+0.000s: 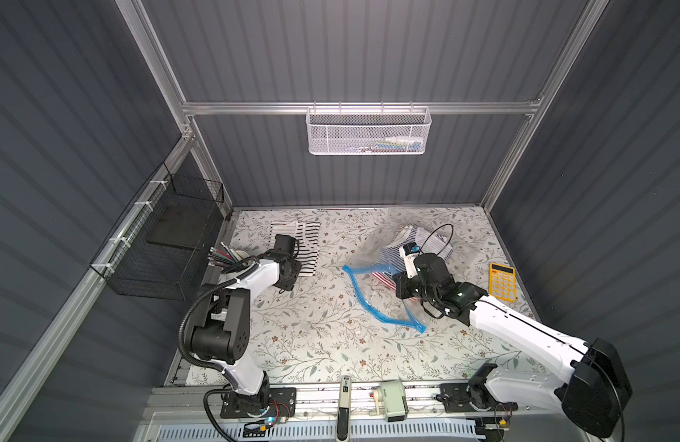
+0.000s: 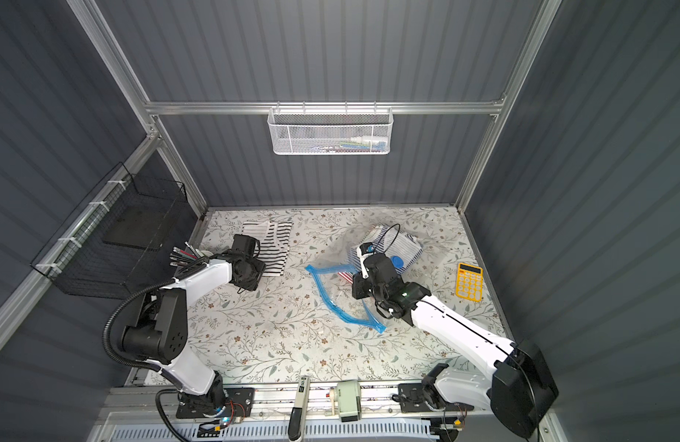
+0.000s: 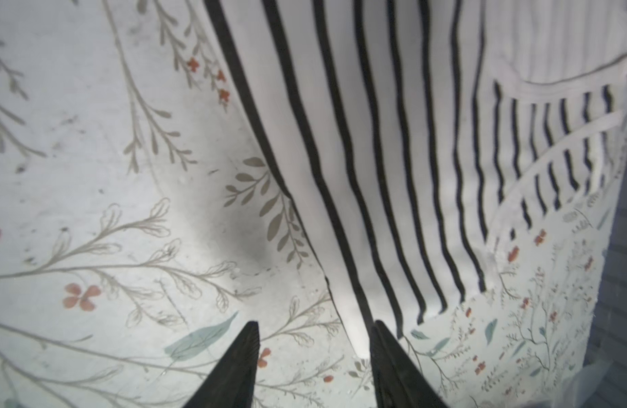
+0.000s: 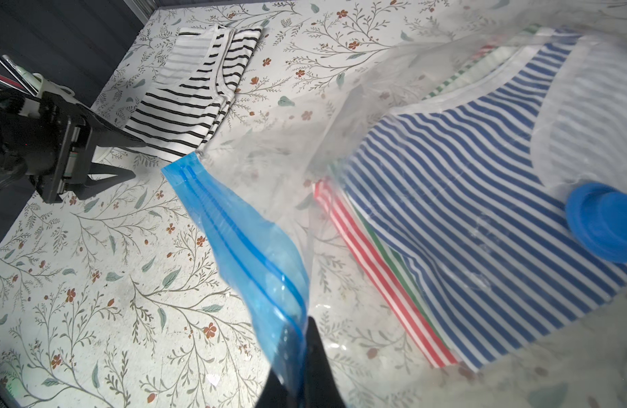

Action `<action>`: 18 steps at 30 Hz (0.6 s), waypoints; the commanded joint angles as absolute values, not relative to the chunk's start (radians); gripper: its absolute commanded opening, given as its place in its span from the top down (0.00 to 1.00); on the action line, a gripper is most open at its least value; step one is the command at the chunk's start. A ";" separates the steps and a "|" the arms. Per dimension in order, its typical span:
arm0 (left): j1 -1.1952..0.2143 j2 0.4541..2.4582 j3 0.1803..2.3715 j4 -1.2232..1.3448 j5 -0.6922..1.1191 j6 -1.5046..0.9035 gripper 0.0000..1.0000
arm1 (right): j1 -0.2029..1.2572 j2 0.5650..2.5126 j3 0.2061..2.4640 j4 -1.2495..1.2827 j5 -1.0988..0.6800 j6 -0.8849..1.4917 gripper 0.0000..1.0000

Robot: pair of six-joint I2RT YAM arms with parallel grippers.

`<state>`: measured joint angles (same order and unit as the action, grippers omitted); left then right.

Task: Take the tank top out of the vacuum bag
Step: Place the tank top at the center of the board.

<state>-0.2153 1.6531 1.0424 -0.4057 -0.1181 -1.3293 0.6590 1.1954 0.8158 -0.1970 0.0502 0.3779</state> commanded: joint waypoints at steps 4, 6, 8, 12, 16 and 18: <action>-0.218 1.654 1.172 -0.491 -0.193 -1.089 0.47 | 0.655 1.151 0.826 -0.216 0.061 0.397 1.00; -0.218 1.696 1.207 -0.499 -0.204 -1.051 0.47 | 0.656 1.147 0.820 -0.213 0.063 0.402 1.00; -0.215 1.753 1.235 -0.486 -0.186 -1.014 0.46 | 0.656 1.148 0.821 -0.217 0.059 0.405 1.00; -0.215 1.837 1.257 -0.433 -0.163 -0.995 0.46 | 0.656 1.146 0.828 -0.229 0.061 0.405 1.00; -0.218 1.905 1.291 -0.400 -0.114 -0.989 0.46 | 0.655 1.141 0.824 -0.232 0.072 0.402 1.00; -0.222 1.923 1.295 -0.390 -0.087 -0.986 0.46 | 0.656 1.137 0.820 -0.231 0.072 0.402 1.00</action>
